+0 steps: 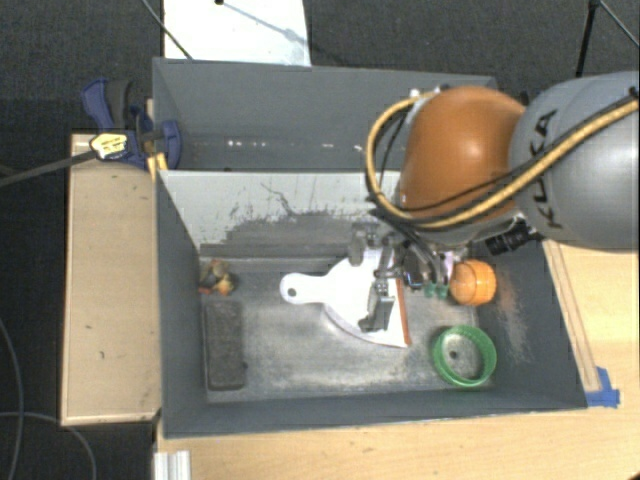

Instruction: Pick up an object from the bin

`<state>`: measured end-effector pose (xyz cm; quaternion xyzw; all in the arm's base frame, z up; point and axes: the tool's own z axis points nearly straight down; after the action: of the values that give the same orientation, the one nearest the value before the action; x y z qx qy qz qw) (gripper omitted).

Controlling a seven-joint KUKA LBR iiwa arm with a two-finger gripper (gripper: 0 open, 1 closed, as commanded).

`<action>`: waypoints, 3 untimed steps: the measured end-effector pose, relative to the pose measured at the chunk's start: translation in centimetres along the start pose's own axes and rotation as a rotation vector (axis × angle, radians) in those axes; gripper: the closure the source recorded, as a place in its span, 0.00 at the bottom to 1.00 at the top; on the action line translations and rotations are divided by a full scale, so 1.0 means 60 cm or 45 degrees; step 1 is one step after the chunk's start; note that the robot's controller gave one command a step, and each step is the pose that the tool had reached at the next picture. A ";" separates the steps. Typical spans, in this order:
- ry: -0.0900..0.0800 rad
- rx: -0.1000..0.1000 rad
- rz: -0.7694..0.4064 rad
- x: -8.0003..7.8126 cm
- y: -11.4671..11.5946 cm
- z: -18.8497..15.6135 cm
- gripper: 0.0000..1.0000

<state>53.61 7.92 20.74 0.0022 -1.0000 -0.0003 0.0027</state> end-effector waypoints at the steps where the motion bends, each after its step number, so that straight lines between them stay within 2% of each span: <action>1: -0.010 -0.001 0.003 -0.003 -0.001 -0.007 0.00; 2: -0.022 -0.001 -0.018 -0.010 0.005 0.061 0.00; 3: -0.012 -0.001 0.058 -0.017 0.003 0.155 0.00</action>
Offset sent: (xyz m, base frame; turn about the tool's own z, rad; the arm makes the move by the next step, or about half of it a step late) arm 0.0047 0.0083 -0.0976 -0.0433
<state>54.55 8.14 11.45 -0.0206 -0.9998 -0.0007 -0.0021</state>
